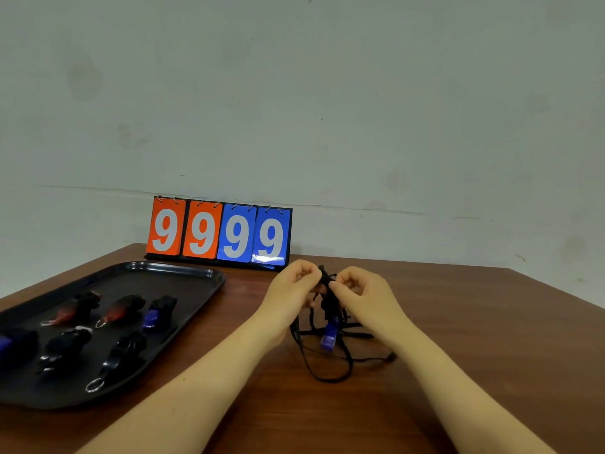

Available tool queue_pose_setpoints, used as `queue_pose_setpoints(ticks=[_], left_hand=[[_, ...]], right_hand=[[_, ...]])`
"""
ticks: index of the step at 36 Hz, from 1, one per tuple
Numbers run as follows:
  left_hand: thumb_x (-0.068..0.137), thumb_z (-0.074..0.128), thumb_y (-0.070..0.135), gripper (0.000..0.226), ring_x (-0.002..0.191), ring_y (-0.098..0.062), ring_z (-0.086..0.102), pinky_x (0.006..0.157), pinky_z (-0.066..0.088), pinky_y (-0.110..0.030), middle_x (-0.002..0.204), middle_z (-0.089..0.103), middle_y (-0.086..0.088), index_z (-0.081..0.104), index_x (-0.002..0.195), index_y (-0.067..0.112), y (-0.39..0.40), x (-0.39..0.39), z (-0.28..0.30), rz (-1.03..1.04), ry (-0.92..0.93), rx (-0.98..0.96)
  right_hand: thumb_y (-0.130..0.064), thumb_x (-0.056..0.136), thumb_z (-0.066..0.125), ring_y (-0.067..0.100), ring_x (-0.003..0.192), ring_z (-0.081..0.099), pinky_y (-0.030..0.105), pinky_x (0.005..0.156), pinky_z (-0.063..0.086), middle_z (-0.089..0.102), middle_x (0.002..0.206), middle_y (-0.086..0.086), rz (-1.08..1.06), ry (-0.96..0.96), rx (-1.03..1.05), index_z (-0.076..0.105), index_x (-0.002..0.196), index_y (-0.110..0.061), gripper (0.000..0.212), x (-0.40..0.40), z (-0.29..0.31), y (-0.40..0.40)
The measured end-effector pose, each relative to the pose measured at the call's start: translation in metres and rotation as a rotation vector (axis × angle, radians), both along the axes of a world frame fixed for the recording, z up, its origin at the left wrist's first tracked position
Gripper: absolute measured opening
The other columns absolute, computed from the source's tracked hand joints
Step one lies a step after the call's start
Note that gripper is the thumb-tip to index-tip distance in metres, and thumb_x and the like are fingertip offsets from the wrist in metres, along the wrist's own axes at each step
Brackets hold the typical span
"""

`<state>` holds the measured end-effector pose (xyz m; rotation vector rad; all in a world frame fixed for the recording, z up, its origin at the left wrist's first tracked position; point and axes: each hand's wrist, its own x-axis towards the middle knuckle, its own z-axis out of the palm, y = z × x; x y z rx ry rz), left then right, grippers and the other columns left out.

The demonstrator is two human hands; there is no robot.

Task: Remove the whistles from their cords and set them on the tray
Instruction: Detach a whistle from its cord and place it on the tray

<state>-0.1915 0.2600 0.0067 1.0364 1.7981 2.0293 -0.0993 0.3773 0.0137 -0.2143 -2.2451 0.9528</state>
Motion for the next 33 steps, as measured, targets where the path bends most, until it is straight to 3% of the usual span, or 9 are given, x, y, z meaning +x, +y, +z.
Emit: queue_pose_setpoints(ticks=[6, 11, 15, 18, 20, 22, 25, 30, 33], left_hand=[[0.095, 0.056, 0.016, 0.011, 0.074, -0.009, 0.064, 0.068, 0.053, -0.02, 0.087, 0.067, -0.005, 0.061, 0.098, 0.007, -0.001, -0.004, 0.001, -0.053, -0.14, 0.022], [0.088, 0.067, 0.019, 0.024, 0.1, -0.011, 0.066, 0.088, 0.052, -0.024, 0.111, 0.067, 0.002, 0.061, 0.111, 0.019, -0.002, -0.005, -0.003, -0.048, -0.047, -0.012], [0.088, 0.067, 0.014, 0.03, 0.103, -0.015, 0.066, 0.092, 0.052, -0.029, 0.115, 0.066, 0.0, 0.061, 0.115, 0.026, -0.005, -0.005, 0.001, -0.103, -0.069, -0.003], [0.088, 0.065, 0.011, 0.03, 0.092, -0.016, 0.066, 0.084, 0.053, -0.028, 0.108, 0.067, -0.004, 0.062, 0.115, 0.025, -0.005, -0.004, 0.003, -0.14, -0.076, -0.017], [0.089, 0.06, 0.006, 0.03, 0.071, -0.012, 0.059, 0.069, 0.051, -0.024, 0.086, 0.065, -0.002, 0.061, 0.116, 0.02, -0.004, -0.004, 0.005, -0.176, -0.156, 0.018], [0.091, 0.053, 0.001, 0.03, 0.056, -0.009, 0.049, 0.057, 0.044, -0.022, 0.065, 0.055, 0.0, 0.058, 0.117, 0.014, -0.005, -0.004, 0.007, -0.26, -0.276, 0.063], [0.091, 0.047, 0.0, 0.029, 0.05, -0.007, 0.042, 0.049, 0.038, -0.019, 0.064, 0.047, 0.0, 0.056, 0.117, 0.01, -0.007, -0.005, 0.006, -0.349, -0.344, 0.082], [0.091, 0.05, 0.004, 0.024, 0.055, -0.007, 0.047, 0.055, 0.041, -0.02, 0.065, 0.053, 0.001, 0.06, 0.111, 0.012, -0.006, -0.003, 0.002, -0.318, -0.412, 0.118], [0.091, 0.057, 0.007, 0.02, 0.07, -0.01, 0.057, 0.068, 0.048, -0.024, 0.079, 0.063, -0.001, 0.065, 0.107, 0.015, -0.005, -0.004, 0.002, -0.254, -0.403, 0.133]], right_hand=[[-0.018, 0.092, 0.06, -0.002, 0.058, 0.059, 0.013, 0.056, 0.048, 0.067, 0.076, -0.003, 0.066, 0.02, -0.091, 0.066, 0.087, -0.019, 0.008, 0.0, -0.002, -0.003], [-0.014, 0.094, 0.058, 0.002, 0.054, 0.057, 0.013, 0.056, 0.046, 0.066, 0.072, 0.0, 0.136, 0.034, -0.271, 0.069, 0.092, -0.011, 0.012, 0.0, -0.001, -0.006], [-0.012, 0.096, 0.054, 0.007, 0.057, 0.055, 0.02, 0.058, 0.047, 0.064, 0.069, -0.001, 0.195, 0.009, -0.454, 0.068, 0.093, -0.008, 0.015, 0.0, 0.0, -0.005], [-0.013, 0.099, 0.046, 0.017, 0.068, 0.056, 0.028, 0.066, 0.047, 0.061, 0.07, 0.001, 0.198, -0.037, -0.488, 0.063, 0.088, -0.01, 0.021, -0.001, 0.001, -0.006], [-0.011, 0.101, 0.04, 0.025, 0.078, 0.06, 0.034, 0.072, 0.047, 0.064, 0.079, 0.008, 0.273, -0.03, -0.608, 0.059, 0.09, -0.006, 0.023, 0.0, 0.002, -0.007], [-0.011, 0.099, 0.038, 0.021, 0.075, 0.066, 0.029, 0.068, 0.049, 0.068, 0.081, 0.01, 0.356, -0.023, -0.732, 0.058, 0.094, -0.004, 0.022, 0.003, 0.005, -0.009], [-0.011, 0.096, 0.038, 0.014, 0.062, 0.064, 0.025, 0.061, 0.048, 0.065, 0.069, 0.004, 0.421, -0.012, -0.849, 0.055, 0.076, -0.009, 0.027, 0.006, 0.004, -0.01], [-0.006, 0.094, 0.036, 0.026, 0.08, 0.067, 0.032, 0.074, 0.056, 0.066, 0.09, 0.019, 0.524, -0.031, -0.925, 0.057, 0.087, -0.004, 0.023, 0.004, 0.003, -0.01], [-0.005, 0.094, 0.042, 0.017, 0.072, 0.063, 0.027, 0.067, 0.051, 0.064, 0.081, 0.011, 0.354, -0.006, -0.753, 0.059, 0.086, -0.004, 0.02, -0.001, 0.002, -0.008]])
